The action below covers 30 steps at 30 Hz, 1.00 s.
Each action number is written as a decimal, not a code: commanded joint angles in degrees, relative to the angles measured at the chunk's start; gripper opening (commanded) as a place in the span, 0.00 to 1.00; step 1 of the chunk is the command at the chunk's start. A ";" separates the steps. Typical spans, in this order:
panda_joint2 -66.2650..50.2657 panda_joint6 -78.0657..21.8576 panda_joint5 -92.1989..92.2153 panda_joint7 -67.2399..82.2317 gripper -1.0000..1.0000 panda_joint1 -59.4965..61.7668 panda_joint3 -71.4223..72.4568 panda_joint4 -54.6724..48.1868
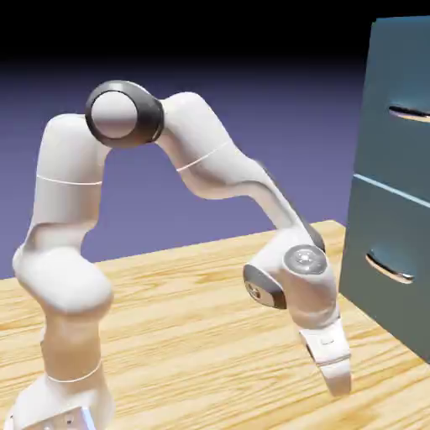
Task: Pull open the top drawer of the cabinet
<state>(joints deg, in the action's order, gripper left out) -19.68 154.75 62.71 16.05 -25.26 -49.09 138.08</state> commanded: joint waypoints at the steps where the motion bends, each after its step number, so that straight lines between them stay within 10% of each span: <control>1: -2.08 -0.77 2.49 2.32 0.50 -0.98 -1.95 -0.91; 30: -62.30 -22.93 74.65 69.64 0.50 -29.25 -58.43 -27.28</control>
<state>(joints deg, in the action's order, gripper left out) -81.98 131.82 137.36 85.69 -54.51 -107.52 110.80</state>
